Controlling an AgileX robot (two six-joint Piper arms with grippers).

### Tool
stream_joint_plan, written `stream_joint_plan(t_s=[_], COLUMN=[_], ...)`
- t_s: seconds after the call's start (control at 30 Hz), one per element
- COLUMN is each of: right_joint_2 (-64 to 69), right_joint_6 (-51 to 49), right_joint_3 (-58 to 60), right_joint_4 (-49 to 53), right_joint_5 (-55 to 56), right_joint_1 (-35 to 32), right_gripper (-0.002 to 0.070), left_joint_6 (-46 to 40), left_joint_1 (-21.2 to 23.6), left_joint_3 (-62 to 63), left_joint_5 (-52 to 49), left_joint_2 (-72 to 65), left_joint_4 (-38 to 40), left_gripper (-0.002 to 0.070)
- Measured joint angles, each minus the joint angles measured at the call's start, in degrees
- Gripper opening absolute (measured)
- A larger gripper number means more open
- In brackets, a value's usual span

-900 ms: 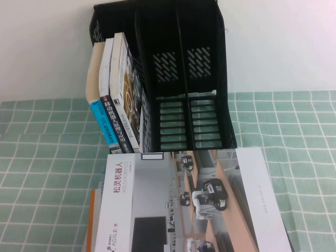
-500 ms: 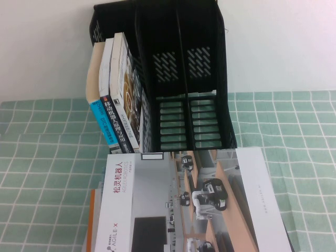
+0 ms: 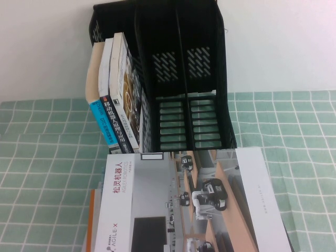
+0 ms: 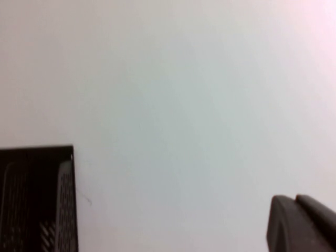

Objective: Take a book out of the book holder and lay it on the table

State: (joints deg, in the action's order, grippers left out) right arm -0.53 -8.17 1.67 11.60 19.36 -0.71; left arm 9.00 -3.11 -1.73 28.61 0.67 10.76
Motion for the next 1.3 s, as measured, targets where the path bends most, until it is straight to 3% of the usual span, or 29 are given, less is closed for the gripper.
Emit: stream_joint_plan(t_s=[0.07,0.3,0.43,0.7,0.97,1.13,1.3], right_joint_2=[0.0,0.0,0.0,8.8,21.7,30.1,41.3], right_joint_6=[0.3,7.4,8.2,8.7,7.2,6.7,7.4], right_joint_3=[-0.3,-8.9,-13.2,-19.0,-22.6,-22.7,-22.7], right_joint_4=[0.0,2.5,3.3,7.0,8.1,10.0,10.8], right_joint_5=[2.6,-4.5,-11.3,-14.3,-12.8,-7.4,4.7], right_joint_1=[0.0,0.0,0.0,0.0,0.0,0.0,0.0], right_gripper=[-0.0002,-0.0002,-0.0002,-0.0002,-0.0002,-0.0002,-0.0002], left_joint_6=[2.0,0.2,-1.8,-2.9,0.3,0.6,0.9], left_joint_1=[0.0,0.0,0.0,0.0,-0.3,-4.5,-11.0], left_joint_3=[0.1,13.3,19.1,20.7,26.7,30.3,31.5], left_joint_5=[1.9,-20.6,-24.5,-16.7,-21.8,-19.8,-7.3], left_joint_2=[0.0,-1.1,-5.5,-15.3,-30.8,-41.6,-53.5], left_joint_4=[1.4,2.3,-0.6,-3.3,-9.6,-13.0,-14.7], left_gripper=[-0.0003,-0.0003,-0.0003,-0.0003,-0.0003,-0.0003,-0.0003])
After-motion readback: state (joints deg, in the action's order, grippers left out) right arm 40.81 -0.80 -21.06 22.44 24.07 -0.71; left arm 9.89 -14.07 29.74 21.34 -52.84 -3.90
